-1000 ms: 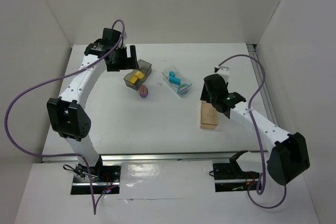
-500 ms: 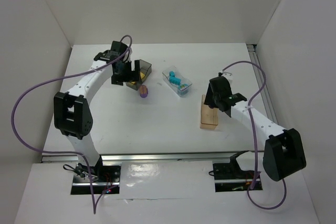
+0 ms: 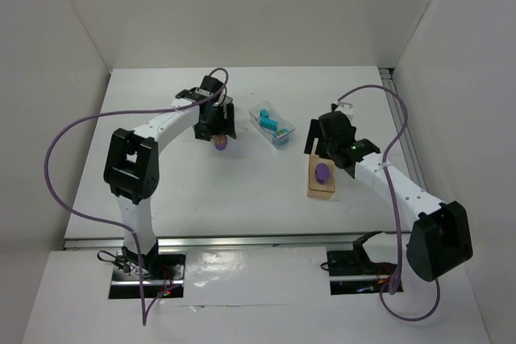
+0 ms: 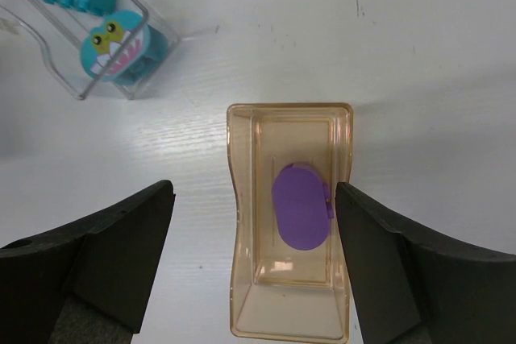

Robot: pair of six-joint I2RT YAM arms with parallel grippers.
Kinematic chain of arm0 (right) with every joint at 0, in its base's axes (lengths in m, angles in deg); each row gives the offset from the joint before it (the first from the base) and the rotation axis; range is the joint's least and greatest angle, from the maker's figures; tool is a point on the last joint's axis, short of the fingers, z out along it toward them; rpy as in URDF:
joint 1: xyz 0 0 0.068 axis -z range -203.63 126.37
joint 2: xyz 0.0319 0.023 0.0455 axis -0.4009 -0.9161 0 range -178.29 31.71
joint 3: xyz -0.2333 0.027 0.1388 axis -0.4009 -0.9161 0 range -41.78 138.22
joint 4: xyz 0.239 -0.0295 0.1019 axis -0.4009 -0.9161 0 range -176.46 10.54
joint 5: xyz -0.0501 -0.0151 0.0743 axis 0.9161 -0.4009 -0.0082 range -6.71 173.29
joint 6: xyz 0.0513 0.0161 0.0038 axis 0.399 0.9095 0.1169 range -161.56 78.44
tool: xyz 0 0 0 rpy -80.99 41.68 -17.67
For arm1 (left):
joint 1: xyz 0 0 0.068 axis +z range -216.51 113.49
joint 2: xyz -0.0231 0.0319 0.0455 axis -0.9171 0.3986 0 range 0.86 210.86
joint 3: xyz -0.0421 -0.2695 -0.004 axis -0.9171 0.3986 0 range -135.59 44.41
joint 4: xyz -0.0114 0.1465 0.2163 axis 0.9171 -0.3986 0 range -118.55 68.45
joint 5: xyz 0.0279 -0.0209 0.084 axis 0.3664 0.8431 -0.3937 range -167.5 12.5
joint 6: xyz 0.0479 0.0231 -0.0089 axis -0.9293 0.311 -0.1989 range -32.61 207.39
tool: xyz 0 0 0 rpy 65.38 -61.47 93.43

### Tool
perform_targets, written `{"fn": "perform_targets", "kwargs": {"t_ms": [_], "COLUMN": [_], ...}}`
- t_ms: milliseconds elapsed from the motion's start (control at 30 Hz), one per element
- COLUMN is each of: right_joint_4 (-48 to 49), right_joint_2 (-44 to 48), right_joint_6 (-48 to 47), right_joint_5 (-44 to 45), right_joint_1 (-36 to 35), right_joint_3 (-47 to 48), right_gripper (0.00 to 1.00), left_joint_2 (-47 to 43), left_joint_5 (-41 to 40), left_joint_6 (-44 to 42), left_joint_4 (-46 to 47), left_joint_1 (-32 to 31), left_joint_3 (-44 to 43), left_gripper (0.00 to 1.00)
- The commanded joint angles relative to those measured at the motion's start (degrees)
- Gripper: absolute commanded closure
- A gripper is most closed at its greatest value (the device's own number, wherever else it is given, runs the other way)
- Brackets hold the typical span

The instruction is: Sort the legos into containers by color

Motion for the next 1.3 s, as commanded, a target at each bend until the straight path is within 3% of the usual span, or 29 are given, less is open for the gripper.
{"fn": "perform_targets", "kwargs": {"t_ms": [0,167,367,567,667,767,1100,1167,1233,1267], "right_joint_4": [-1.76,-2.29,-2.91,-2.91,-2.91,-2.39,3.07,3.60,4.82,5.35], "right_joint_2": [2.88,3.41,3.41,3.41,2.88,2.88,-1.85,-4.05,-5.89,-5.90], "right_joint_6": [-1.12,-1.65,-2.18,-2.18,-2.18,-2.79,-4.56,-3.25,-2.18,-1.05], "right_joint_5": [2.26,2.26,1.73,1.73,1.73,0.42,-20.14,-23.13,-25.41,-25.95], "right_joint_1": [-0.46,-0.46,-0.46,-0.46,-0.46,-0.46,-5.20,-5.91,-5.91,-6.43], "right_joint_3": [3.92,4.45,4.45,3.92,3.92,3.92,7.17,7.79,8.31,8.32], "right_gripper": [0.12,0.12,0.11,0.11,0.11,0.12,0.13,0.13,0.13,0.13], "left_joint_2": [1.67,5.27,8.00,11.95,11.96,9.50,1.33,-0.16,-2.71,-3.76], "left_joint_5": [-4.43,-11.36,-13.22,-11.21,-8.31,-7.07,-6.46,-5.23,-5.23,-5.23], "left_joint_6": [5.43,9.04,9.66,7.72,7.20,6.67,7.72,7.72,7.20,7.20], "left_joint_4": [1.69,2.31,4.24,4.24,5.82,8.02,9.17,9.17,7.77,7.15], "left_joint_1": [-2.33,-3.92,-3.92,-3.92,-3.92,-6.54,-12.70,-12.71,-13.23,-13.24], "left_joint_3": [-1.46,-2.07,-3.47,-7.07,-5.86,-3.66,7.41,8.56,9.61,9.62], "left_gripper": [0.10,0.10,0.12,0.26,0.40,0.47,0.48,0.22,0.04,0.00]}}
